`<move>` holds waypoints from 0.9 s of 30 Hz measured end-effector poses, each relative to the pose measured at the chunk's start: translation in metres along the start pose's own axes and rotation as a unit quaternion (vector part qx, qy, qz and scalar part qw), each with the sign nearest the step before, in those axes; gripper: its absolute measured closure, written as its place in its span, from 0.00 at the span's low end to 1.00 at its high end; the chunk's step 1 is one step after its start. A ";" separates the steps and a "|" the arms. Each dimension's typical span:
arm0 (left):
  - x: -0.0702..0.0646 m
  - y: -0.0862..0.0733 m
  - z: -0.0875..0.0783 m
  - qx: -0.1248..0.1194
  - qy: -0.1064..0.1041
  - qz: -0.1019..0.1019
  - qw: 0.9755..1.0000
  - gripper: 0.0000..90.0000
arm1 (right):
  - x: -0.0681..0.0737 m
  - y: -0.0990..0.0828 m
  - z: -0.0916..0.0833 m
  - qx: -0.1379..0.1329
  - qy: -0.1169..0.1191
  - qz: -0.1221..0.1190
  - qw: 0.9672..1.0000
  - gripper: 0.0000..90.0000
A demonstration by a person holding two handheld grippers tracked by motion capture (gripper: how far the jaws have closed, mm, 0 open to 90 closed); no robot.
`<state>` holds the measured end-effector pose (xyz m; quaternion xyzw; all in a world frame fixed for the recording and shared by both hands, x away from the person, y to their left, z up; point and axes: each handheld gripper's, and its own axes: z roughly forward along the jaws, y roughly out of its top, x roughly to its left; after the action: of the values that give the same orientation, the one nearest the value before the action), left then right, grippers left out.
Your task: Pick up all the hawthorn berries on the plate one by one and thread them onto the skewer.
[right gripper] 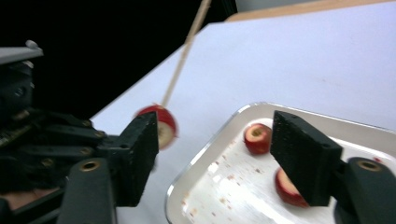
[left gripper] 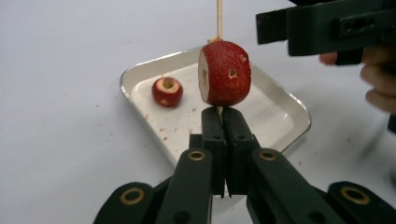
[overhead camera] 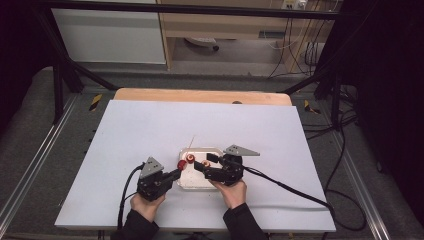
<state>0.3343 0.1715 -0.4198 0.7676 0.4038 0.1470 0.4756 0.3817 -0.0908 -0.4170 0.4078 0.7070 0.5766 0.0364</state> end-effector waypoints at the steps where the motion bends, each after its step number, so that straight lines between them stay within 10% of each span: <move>1: 0.002 -0.002 -0.002 0.004 0.001 0.003 1.000 0.98 | -0.001 0.002 -0.001 0.009 -0.002 -0.003 1.000 0.33; 8: 0.017 -0.013 -0.017 0.021 0.008 0.027 0.999 0.98 | -0.015 0.016 -0.005 0.084 -0.023 -0.031 0.996 0.27; 14: 0.026 -0.021 -0.024 0.033 0.009 0.030 0.999 0.98 | -0.019 0.029 -0.004 0.143 -0.044 -0.077 0.986 0.27; 27: 0.028 -0.026 -0.023 0.049 0.010 0.046 0.998 0.98 | -0.017 0.049 0.031 0.297 -0.064 -0.122 0.945 0.37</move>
<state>0.3258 0.2126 -0.4346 0.8059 0.3799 0.1566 0.4263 0.4354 -0.0772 -0.3928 0.3462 0.8870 0.3043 0.0286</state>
